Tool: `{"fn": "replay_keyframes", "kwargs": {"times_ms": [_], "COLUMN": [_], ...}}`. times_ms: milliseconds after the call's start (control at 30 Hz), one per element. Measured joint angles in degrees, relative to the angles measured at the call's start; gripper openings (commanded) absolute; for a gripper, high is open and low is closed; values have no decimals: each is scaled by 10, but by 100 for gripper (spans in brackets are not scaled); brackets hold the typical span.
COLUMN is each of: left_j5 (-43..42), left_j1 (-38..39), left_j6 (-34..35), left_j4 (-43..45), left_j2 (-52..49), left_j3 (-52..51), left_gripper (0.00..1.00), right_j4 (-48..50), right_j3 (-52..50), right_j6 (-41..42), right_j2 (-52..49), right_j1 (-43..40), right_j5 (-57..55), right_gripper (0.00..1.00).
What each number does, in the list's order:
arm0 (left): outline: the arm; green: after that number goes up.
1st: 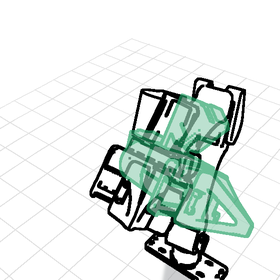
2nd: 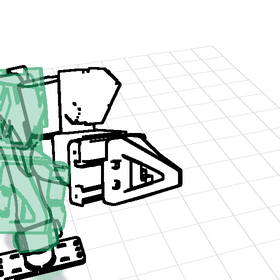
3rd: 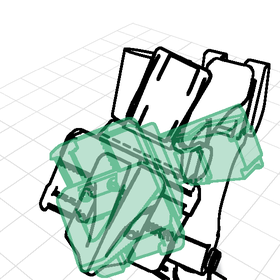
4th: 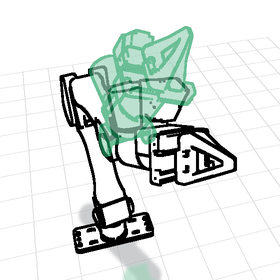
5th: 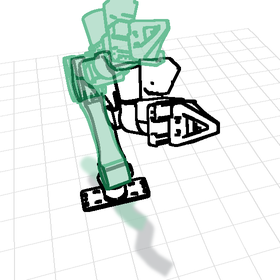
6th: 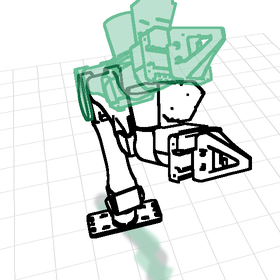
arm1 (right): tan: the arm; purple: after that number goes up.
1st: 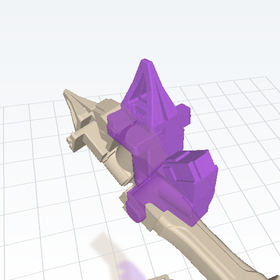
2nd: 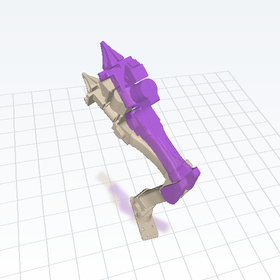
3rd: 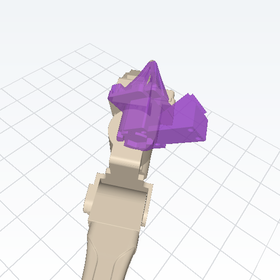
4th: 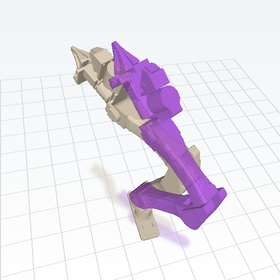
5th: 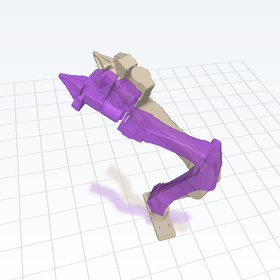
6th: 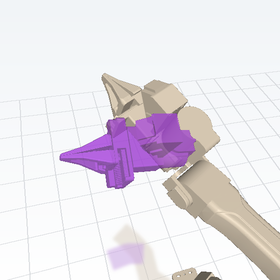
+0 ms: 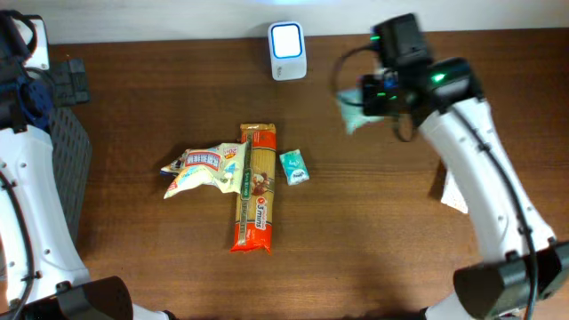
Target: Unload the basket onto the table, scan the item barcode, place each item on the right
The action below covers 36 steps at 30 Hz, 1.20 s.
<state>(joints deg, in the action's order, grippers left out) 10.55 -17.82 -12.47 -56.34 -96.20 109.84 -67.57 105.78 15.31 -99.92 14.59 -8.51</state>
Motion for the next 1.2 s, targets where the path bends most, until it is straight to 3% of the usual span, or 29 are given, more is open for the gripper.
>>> {"fn": "replay_keyframes", "kwargs": {"times_ms": [167, 300, 333, 367, 433, 533, 633, 700, 867, 967, 1100, 1200], "left_j5": [0, 0, 0, 0, 0, 0, 0, 0, 0, 0, 0, 0], "left_j1": [0, 0, 0, 0, 0, 0, 0, 0, 0, 0, 0, 0], "left_j6": [0, 0, 0, 0, 0, 0, 0, 0, 0, 0, 0, 0], "left_j4": [0, 0, 0, 0, 0, 0, 0, 1, 1, 1, 0, 0], "left_j2": [0, 0, 0, 0, 0, 0, 0, 0, 0, 0, 0, 0], "left_j3": [0, 0, 0, 0, 0, 0, 0, 0, 0, 0, 0, 0], "left_gripper": [99, 99, 99, 99, 99, 99, 99, 99, 99, 99, 99, 99], "right_j4": [14, 110, 130, 137, 139, 87, -26, -37, 20, 44, 49, 53], "right_j3": [-86, -185, -209, -222, -224, -200, -59, 1, 0, -2, -10, -19], "right_j6": [31, 15, 7, -7, -27, -39, -42, -44, -47, -48, -48, -48], "right_j2": [-50, -80, -88, -96, -100, -102, -107, -103, -116, -185, -291, -310], "right_j1": [-153, -229, -247, -263, -283, -287, -272, -237, -85, 0, 62, 81], "right_j5": [38, 57, 59, 59, 61, 61, 67, 114, 210, 272, 332, 341], "right_gripper": [4, 4, 20, 47, 54, 55, 54, 54, 49, 47, 45, 41]}}
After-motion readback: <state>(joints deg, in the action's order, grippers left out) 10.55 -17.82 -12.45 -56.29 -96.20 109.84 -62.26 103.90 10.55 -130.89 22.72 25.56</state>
